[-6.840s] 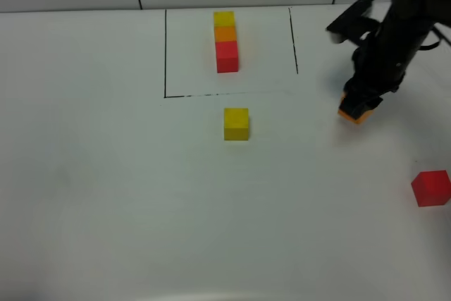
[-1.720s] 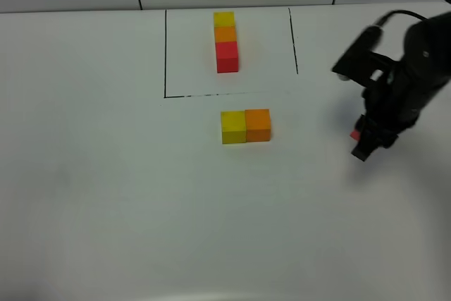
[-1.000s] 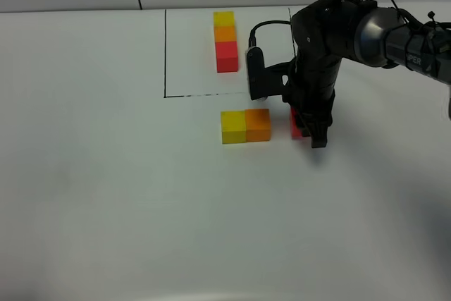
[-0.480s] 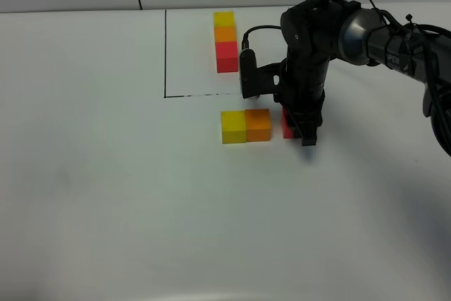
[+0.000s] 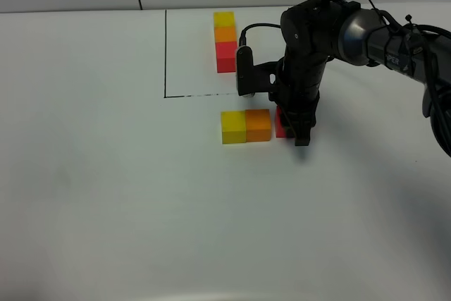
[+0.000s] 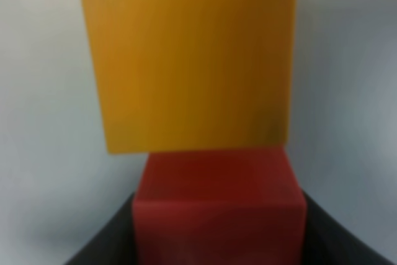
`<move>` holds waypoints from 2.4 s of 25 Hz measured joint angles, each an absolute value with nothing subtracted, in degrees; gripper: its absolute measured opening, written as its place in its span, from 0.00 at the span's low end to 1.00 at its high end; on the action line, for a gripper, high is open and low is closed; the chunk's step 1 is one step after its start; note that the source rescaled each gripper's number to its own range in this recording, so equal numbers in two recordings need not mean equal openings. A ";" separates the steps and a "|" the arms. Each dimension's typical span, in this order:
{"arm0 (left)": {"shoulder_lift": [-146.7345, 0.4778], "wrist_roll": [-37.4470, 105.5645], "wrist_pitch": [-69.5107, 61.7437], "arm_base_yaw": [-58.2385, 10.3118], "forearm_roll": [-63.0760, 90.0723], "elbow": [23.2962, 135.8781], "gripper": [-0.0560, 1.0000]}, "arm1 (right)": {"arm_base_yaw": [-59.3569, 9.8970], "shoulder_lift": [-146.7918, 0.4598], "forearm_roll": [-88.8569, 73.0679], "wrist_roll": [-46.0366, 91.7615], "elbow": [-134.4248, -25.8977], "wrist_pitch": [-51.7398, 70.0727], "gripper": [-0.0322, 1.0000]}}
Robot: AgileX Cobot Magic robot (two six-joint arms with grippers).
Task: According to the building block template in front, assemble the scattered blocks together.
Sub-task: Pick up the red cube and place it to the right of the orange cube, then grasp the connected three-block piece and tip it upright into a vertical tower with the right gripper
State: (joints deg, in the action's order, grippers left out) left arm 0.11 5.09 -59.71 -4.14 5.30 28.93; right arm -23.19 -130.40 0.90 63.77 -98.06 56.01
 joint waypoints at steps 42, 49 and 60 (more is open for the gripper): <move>0.11 5.06 -59.71 -4.14 5.30 28.93 0.09 | -24.05 -130.93 -1.75 64.01 -98.35 56.30 0.06; 0.11 5.06 -59.71 -4.14 5.30 28.93 0.09 | -23.99 -129.15 -2.85 63.88 -98.35 56.96 0.54; 0.11 5.06 -59.71 -4.14 5.30 28.93 0.09 | -23.70 -119.50 2.36 49.39 -96.13 57.53 0.75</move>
State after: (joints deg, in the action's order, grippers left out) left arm 0.11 5.06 -59.71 -4.14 5.30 28.93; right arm -23.70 -119.50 2.36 49.39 -96.13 57.53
